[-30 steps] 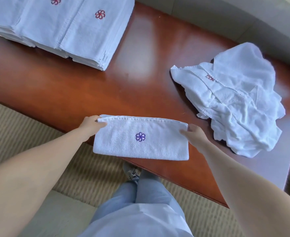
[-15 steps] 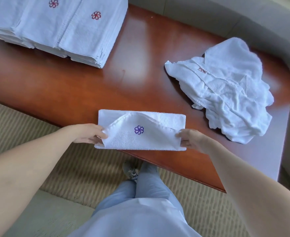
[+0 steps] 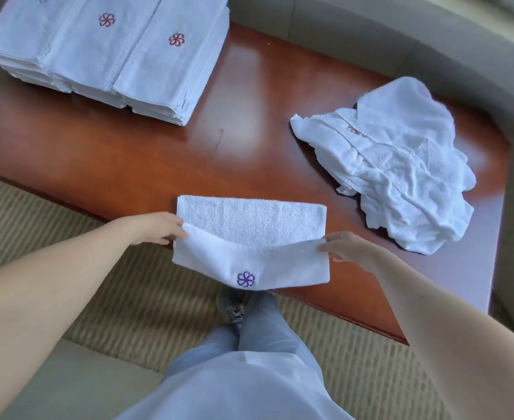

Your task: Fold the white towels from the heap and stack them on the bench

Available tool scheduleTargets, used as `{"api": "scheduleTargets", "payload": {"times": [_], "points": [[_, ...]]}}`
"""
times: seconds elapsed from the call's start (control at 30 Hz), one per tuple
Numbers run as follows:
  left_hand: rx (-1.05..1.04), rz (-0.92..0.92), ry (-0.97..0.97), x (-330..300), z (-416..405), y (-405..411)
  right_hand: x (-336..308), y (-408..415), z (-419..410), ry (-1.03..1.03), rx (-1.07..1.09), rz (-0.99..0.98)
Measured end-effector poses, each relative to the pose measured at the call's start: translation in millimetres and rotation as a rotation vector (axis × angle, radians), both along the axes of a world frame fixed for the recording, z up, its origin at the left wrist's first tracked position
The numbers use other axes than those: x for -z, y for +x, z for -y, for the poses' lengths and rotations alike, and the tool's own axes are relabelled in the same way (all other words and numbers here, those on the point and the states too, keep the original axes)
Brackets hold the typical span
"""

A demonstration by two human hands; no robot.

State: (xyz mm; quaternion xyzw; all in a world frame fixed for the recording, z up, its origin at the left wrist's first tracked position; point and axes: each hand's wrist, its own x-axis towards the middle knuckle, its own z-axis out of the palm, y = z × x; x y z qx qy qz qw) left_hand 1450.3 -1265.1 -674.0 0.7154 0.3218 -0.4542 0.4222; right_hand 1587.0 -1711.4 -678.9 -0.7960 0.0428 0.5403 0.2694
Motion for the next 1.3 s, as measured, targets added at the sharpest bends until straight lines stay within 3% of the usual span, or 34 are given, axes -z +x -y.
{"api": "scheduleTargets", "payload": {"times": [0.23, 0.33, 0.73, 1.3], "points": [[-0.411, 0.224, 0.061, 15.5, -9.0, -0.1, 23.7, 4.0, -11.3, 0.106, 0.305, 0.284], [-0.494, 0.278, 0.078, 18.9, -7.8, 0.4, 26.5, 6.6, -16.5, 0.096, 0.372, 0.351], [-0.427, 0.455, 0.301, 49.9, 5.7, 11.5, 54.4, 22.6, -40.5, -0.092, 0.254, 0.542], [-0.051, 0.363, 0.724, 72.8, 25.8, 38.5, 65.9, 22.2, -65.5, -0.348, 0.219, 0.6]]}}
